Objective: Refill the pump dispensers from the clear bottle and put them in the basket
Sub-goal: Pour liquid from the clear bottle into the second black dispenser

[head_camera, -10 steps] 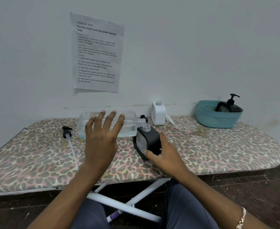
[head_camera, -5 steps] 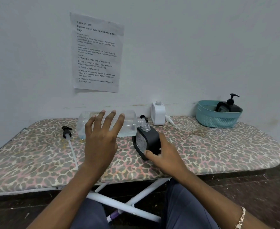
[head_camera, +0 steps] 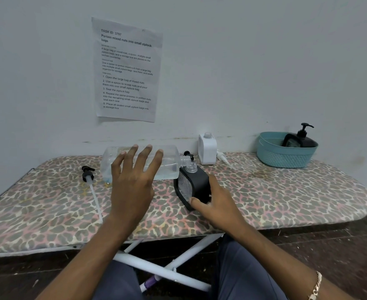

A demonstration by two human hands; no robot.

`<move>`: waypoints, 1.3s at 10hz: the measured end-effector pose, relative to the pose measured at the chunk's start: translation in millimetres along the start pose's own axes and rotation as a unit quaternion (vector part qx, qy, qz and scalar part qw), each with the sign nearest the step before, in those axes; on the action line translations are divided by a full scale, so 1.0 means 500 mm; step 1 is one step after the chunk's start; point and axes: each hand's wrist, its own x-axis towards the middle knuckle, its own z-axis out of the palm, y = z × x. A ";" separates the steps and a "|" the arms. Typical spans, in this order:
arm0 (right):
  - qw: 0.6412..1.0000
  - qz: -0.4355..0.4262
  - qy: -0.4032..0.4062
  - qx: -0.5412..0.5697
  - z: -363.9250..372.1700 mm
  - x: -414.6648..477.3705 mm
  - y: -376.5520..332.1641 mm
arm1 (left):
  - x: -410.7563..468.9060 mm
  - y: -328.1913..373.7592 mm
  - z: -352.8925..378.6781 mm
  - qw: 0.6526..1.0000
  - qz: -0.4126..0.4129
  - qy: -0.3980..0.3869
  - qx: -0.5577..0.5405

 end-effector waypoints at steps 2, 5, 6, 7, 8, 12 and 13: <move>1.000 0.005 -0.002 -0.004 0.001 0.001 0.003 | 0.001 0.000 -0.001 1.000 0.001 -0.004 0.001; 1.000 0.006 -0.003 -0.007 0.001 0.002 0.004 | 0.001 0.001 -0.004 1.000 0.000 -0.010 0.001; 1.000 0.005 -0.003 -0.006 0.000 0.002 0.003 | 0.001 0.001 -0.004 1.000 0.000 -0.009 0.000; 1.000 0.003 -0.003 -0.001 0.000 0.000 0.000 | 0.001 0.001 -0.004 1.000 0.000 -0.010 0.000; 1.000 0.004 -0.003 -0.001 -0.001 0.001 0.000 | 0.001 0.001 -0.004 1.000 0.001 -0.011 0.000; 1.000 0.006 -0.001 -0.009 0.002 0.002 0.003 | 0.000 0.000 -0.002 1.000 0.000 -0.009 -0.003; 1.000 0.007 0.000 -0.008 0.003 0.002 0.004 | 0.000 0.000 -0.002 1.000 0.000 -0.007 -0.004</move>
